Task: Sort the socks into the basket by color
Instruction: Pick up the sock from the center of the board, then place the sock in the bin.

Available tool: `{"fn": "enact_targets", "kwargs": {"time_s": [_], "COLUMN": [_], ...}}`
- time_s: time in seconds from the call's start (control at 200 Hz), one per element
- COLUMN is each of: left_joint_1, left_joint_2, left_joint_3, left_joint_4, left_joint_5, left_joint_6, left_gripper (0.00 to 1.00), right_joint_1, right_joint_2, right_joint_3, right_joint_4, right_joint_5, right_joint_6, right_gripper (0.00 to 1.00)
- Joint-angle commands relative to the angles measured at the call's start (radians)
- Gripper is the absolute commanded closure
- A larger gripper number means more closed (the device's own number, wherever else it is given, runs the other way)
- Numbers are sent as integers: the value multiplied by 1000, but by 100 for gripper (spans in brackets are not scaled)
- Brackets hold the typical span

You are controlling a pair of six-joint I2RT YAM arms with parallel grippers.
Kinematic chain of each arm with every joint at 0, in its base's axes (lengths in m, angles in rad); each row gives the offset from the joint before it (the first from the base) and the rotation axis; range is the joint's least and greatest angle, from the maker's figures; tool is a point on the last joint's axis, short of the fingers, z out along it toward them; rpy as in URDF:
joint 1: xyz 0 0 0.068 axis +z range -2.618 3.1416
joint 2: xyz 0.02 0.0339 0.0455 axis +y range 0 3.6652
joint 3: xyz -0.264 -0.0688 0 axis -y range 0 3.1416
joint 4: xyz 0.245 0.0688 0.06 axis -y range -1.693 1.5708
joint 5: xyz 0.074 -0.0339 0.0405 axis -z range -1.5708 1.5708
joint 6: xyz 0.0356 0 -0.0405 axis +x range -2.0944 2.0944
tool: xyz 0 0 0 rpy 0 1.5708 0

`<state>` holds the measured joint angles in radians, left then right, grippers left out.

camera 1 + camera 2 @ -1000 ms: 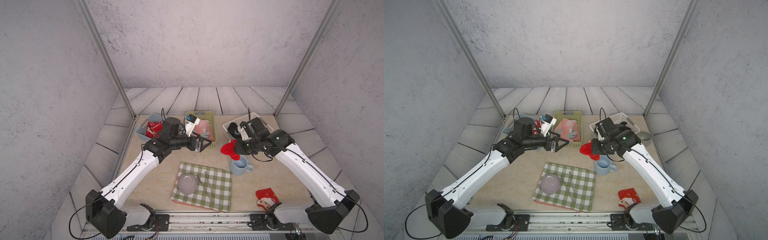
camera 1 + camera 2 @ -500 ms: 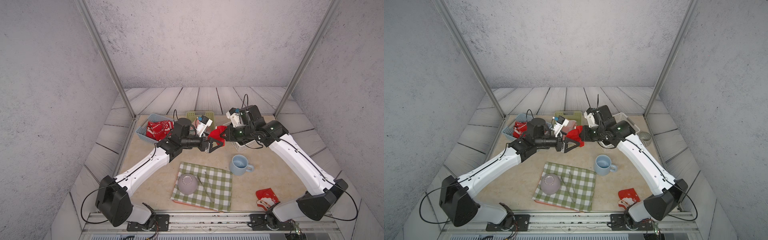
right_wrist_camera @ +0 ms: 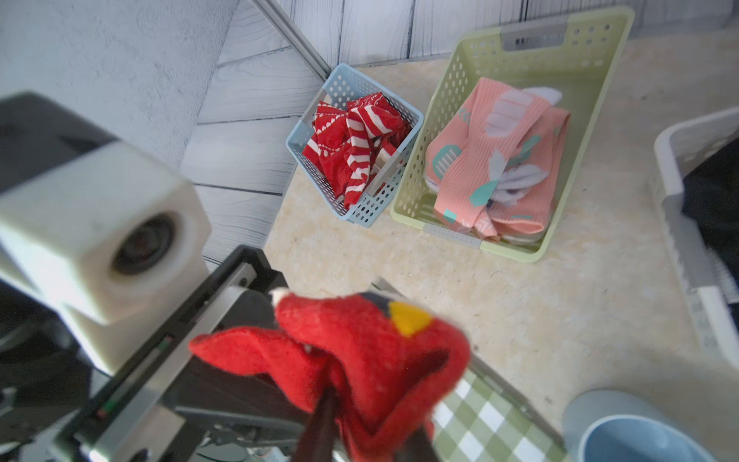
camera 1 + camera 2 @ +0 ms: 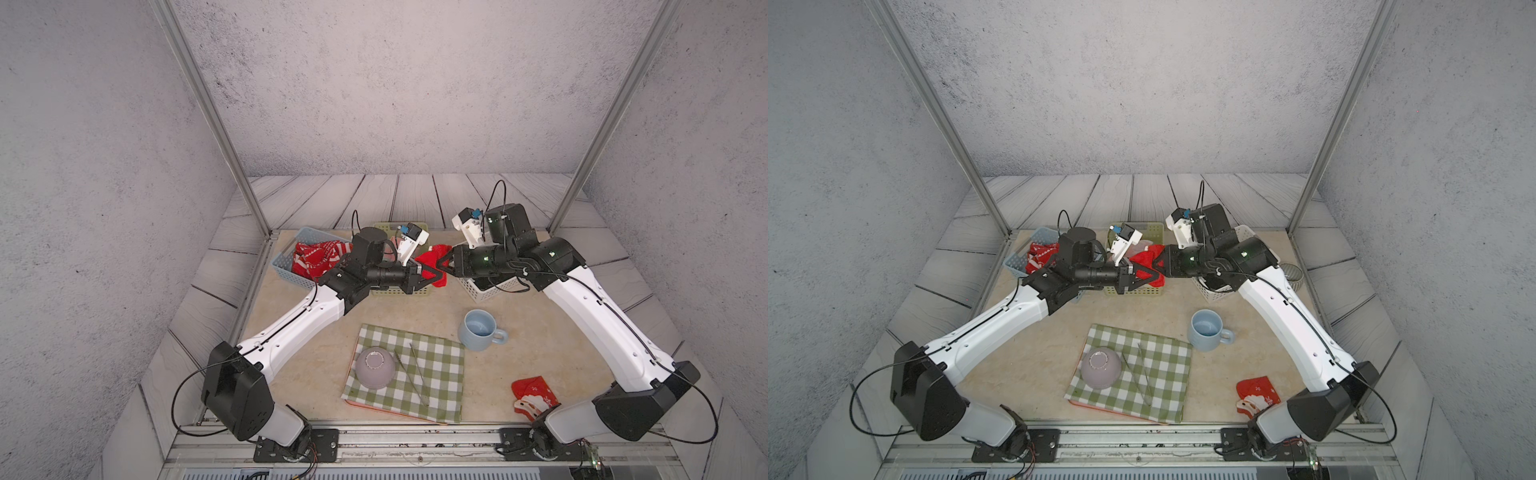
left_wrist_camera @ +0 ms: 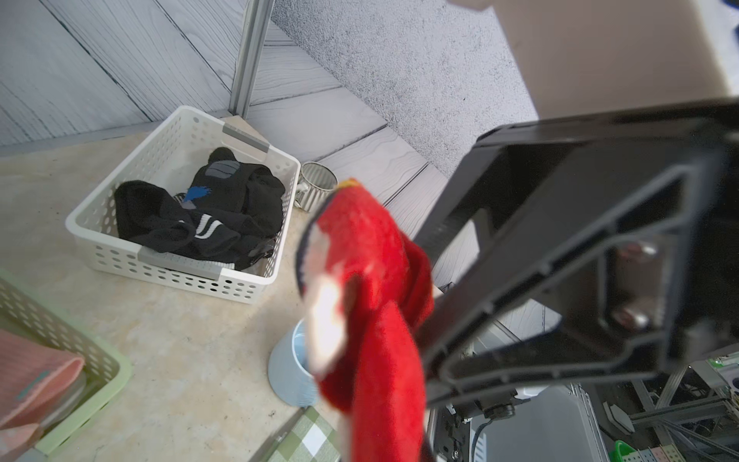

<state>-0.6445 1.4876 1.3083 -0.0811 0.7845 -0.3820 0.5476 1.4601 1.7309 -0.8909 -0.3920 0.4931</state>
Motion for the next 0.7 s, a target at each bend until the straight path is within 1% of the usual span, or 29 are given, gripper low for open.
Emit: {"fn": "enact_targets", "kwargs": {"time_s": [0.0, 0.08, 0.1, 0.12, 0.135, 0.175, 0.24, 0.285, 0.365, 0.435, 0.52, 0.691], "left_joint_1": [20, 76, 93, 109, 122, 158, 222, 267, 363, 440, 494, 569], "left_joint_2": [-18, -12, -11, -10, -9, -3, 13, 25, 72, 143, 244, 405], "left_joint_3": [34, 53, 56, 60, 65, 89, 129, 158, 213, 282, 382, 507], "left_joint_4": [-62, -126, -138, -158, -175, -237, -309, -358, -435, -518, -618, -685], "left_joint_5": [-36, -59, -63, -73, -87, -127, -155, -204, -271, -321, -418, -516], "left_joint_6": [22, 2, -1, -1, 0, 9, 23, 28, 19, 22, 82, 133], "left_gripper": [100, 100, 100, 100, 100, 100, 100, 100, 100, 100, 100, 100], "right_joint_1": [-32, -78, -92, -109, -122, -152, -194, -215, -230, -232, -235, -253], "right_joint_2": [-7, -21, -27, -33, -37, -50, -69, -81, -95, -105, -117, -127], "right_joint_3": [48, 65, 67, 66, 65, 59, 45, 26, -8, -38, -77, -134], "right_joint_4": [-43, -74, -80, -86, -91, -103, -136, -156, -202, -232, -246, -258], "right_joint_5": [4, 1, -6, -14, -20, -38, -44, -42, -9, 19, 45, 58], "right_joint_6": [-23, -24, -23, -21, -21, -21, -26, -36, -60, -81, -93, -107], "right_gripper": [34, 14, 11, 3, 0, 1, 1, 1, 1, 1, 1, 1]}}
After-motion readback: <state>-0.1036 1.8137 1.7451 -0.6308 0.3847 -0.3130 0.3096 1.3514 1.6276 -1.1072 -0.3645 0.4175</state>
